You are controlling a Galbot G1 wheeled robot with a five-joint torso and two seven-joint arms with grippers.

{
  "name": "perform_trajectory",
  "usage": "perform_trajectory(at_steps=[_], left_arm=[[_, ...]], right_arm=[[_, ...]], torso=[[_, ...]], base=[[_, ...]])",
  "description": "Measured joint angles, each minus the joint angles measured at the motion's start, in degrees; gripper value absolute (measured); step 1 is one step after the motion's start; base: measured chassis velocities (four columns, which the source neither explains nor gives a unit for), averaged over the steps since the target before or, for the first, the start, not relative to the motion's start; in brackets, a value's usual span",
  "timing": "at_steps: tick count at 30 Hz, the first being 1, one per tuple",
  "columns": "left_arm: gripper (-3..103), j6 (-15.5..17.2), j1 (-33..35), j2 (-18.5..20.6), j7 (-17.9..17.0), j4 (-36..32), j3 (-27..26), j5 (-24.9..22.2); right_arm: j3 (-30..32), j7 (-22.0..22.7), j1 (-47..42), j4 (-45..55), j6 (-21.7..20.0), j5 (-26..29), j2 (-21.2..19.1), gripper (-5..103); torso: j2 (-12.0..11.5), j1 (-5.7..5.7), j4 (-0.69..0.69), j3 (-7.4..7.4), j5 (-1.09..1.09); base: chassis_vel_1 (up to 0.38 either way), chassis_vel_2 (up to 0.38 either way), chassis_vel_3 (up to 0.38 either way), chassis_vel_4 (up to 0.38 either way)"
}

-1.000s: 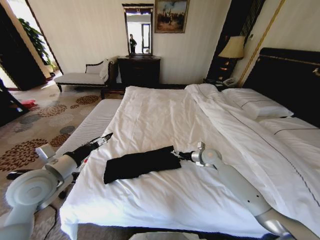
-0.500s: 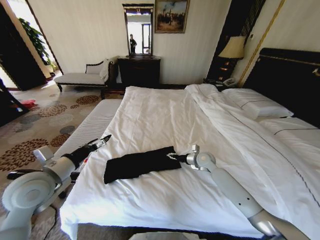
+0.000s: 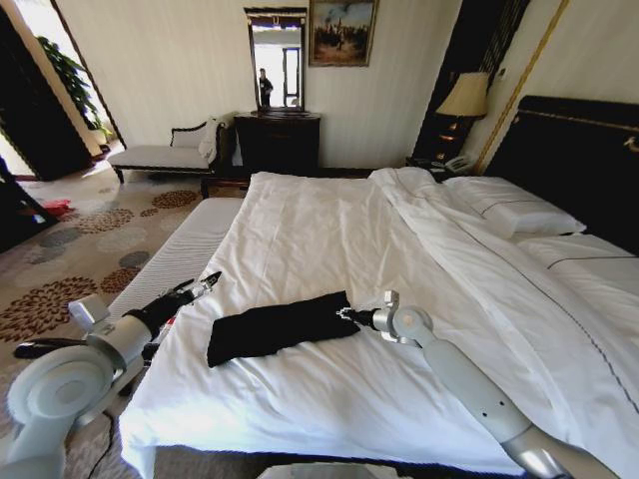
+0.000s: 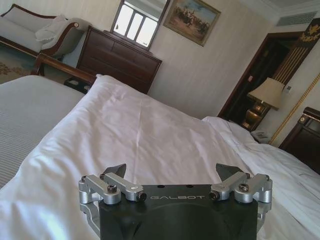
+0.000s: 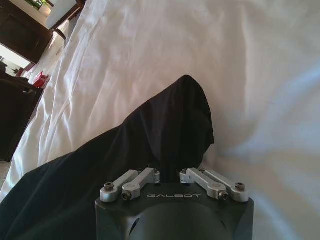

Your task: Fold the clothes on the bed.

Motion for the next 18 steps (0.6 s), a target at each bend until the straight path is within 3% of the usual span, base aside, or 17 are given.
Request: perform_trajectory(at_steps=[4, 11, 15, 18], left_arm=[[100, -0.04, 0.01, 0.03, -0.37, -0.15, -0.22, 0.05], [100, -0.06, -0.07, -0.20, -0.70, -0.15, -0.08, 0.57], [100, -0.06, -0.19, -0.40, -0.77, 0.05, 0.02, 0.89], [100, -0.07, -0.43, -0.48, -0.81, 0.25, 0.17, 0.92]], right_arm=[[0.03, 0.17, -0.63, 1.10, 0.19, 0.32, -0.15, 6], [1.69, 1.07, -1.21, 1.82, 1.09, 1.24, -0.14, 6], [4.78, 3.71, -1.48, 2.60, 1.01, 3.37, -0.71, 6], [8.44, 8.11, -3.31, 4.40, -0.35, 8.59, -2.72, 6]], torso=[[0.00, 0.00, 0.00, 0.00, 0.00], [0.00, 0.00, 0.00, 0.00, 0.00], [0.00, 0.00, 0.02, 0.00, 0.01], [0.00, 0.00, 0.02, 0.00, 0.01]], base=[[0.000, 0.000, 0.000, 0.000], [0.000, 0.000, 0.000, 0.000], [0.000, 0.000, 0.000, 0.000], [0.000, 0.000, 0.000, 0.000]])
